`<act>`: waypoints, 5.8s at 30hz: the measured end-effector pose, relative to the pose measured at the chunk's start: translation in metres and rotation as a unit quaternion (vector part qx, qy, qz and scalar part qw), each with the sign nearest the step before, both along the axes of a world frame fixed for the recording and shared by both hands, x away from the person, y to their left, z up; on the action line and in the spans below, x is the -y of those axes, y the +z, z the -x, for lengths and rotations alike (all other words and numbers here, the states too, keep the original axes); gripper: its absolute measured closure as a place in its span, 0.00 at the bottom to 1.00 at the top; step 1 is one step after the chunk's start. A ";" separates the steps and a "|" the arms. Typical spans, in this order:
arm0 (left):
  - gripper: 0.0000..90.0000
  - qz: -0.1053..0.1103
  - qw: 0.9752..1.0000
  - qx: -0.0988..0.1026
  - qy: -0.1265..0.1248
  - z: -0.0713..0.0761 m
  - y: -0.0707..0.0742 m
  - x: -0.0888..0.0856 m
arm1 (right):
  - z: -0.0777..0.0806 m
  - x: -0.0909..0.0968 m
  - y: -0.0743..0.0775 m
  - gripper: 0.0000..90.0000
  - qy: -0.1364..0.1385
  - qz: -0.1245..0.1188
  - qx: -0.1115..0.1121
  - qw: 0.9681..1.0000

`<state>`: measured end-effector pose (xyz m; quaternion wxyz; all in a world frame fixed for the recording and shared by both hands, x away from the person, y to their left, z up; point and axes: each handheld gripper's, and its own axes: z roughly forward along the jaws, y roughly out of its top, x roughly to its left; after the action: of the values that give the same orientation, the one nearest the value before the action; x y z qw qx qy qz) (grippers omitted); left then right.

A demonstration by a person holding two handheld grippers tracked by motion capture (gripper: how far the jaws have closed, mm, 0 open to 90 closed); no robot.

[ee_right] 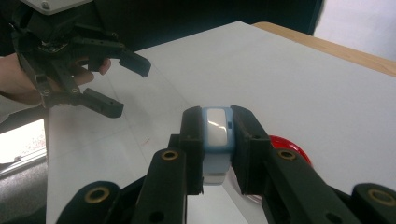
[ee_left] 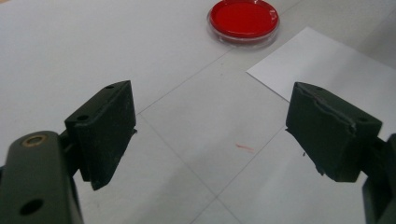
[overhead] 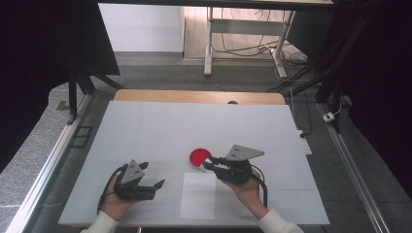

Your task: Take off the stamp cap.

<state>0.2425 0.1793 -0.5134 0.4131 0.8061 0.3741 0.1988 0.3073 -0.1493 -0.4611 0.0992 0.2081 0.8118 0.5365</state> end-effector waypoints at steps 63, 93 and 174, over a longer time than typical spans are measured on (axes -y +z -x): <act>0.21 -0.026 0.998 0.017 -0.062 -0.030 0.010 0.090 | -0.002 -0.004 -0.006 0.83 -0.031 -0.006 0.001 0.999; 0.24 -0.052 0.995 0.042 -0.071 -0.036 0.010 0.123 | -0.002 -0.004 -0.010 0.83 -0.059 -0.013 -0.002 0.998; 0.71 -0.059 0.994 0.070 -0.062 -0.045 0.001 0.138 | -0.004 0.000 -0.012 0.83 -0.068 -0.031 -0.015 0.997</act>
<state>0.2876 0.0409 -0.5121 0.4014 0.8348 0.2815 0.2505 0.3112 -0.1488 -0.4733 0.1167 0.2736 0.7801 0.5505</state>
